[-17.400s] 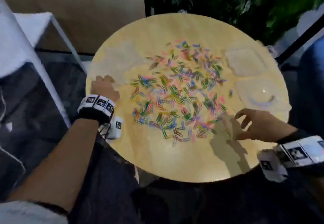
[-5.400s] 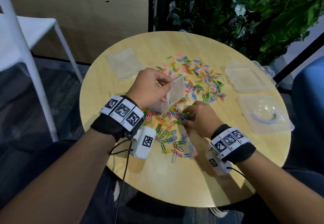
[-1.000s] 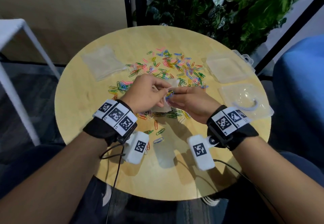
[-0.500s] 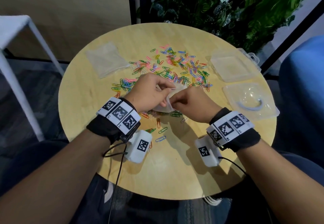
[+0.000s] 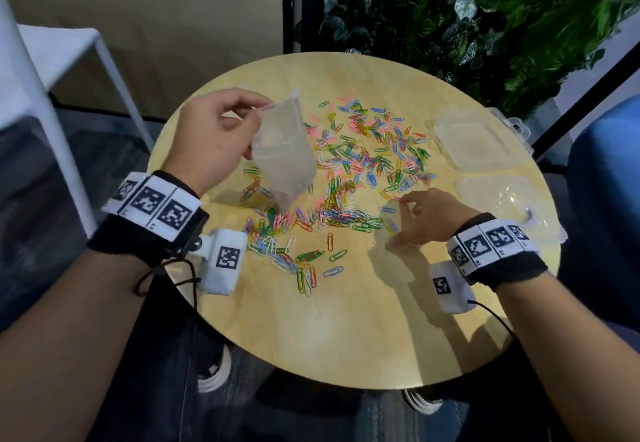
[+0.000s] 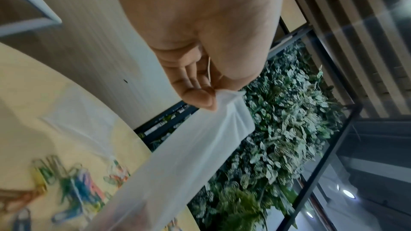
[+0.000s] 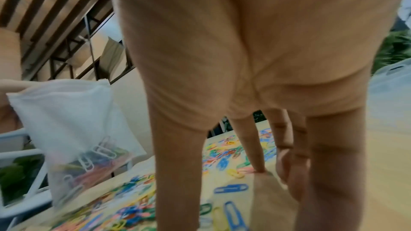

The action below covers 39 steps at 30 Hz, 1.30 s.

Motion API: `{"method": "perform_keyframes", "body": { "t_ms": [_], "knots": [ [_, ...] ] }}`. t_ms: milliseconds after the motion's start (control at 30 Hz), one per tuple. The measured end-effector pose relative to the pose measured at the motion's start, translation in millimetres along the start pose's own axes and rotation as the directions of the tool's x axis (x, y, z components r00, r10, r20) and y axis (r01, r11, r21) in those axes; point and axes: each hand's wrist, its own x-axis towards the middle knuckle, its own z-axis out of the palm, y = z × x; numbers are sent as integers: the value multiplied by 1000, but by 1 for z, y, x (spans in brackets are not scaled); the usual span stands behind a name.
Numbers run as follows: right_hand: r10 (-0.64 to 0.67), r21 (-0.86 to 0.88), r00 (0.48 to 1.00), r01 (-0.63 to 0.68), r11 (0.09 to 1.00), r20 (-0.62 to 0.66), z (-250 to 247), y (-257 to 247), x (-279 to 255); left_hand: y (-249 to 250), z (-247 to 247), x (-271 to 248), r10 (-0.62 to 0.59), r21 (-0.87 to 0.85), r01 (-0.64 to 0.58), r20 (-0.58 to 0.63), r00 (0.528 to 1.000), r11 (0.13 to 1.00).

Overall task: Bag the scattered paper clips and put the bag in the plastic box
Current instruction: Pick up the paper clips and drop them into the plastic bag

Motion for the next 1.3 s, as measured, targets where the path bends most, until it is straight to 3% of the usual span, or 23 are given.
{"method": "perform_keyframes", "body": {
  "t_ms": [100,200,400,633,833,933,1000,1033,1067,1133,1200,1300],
  "knots": [
    [-32,27,999,32,999,-11,8,-12,5,-8,-32,-7,25,15,-24,-108,994,1000],
    [-79,99,997,82,992,-24,14,-29,10,-18,-59,-20,0,51,7,-140,990,999],
    [-210,-2,962,213,977,-174,43,-50,14,-38,-75,-46,-156,219,165,-59,986,962],
    [-340,-207,907,293,933,-250,58,-67,11,-39,-43,-38,-200,229,183,54,978,956],
    [-292,-241,903,221,945,-315,56,-73,16,-36,-11,-38,-232,224,188,190,954,956],
    [-261,-108,916,238,965,-306,42,-58,19,-34,1,-36,-250,216,200,238,939,956],
    [-200,106,940,237,966,-276,26,-42,18,-34,10,-35,-268,220,211,279,922,953],
    [-132,308,963,203,929,-236,19,-34,17,-34,15,-34,-278,232,213,299,913,949],
    [-70,553,984,150,819,-164,12,-29,15,-34,19,-33,-284,253,207,320,904,945],
    [-75,892,997,49,450,-17,1,-26,10,-32,27,-32,-285,288,185,357,890,940],
    [-149,981,988,-18,194,48,-6,-32,4,-29,36,-32,-280,295,174,371,885,940],
    [-240,997,968,-71,1,70,-7,-51,-4,-21,50,-33,-267,246,183,369,890,952]
  ]
}}
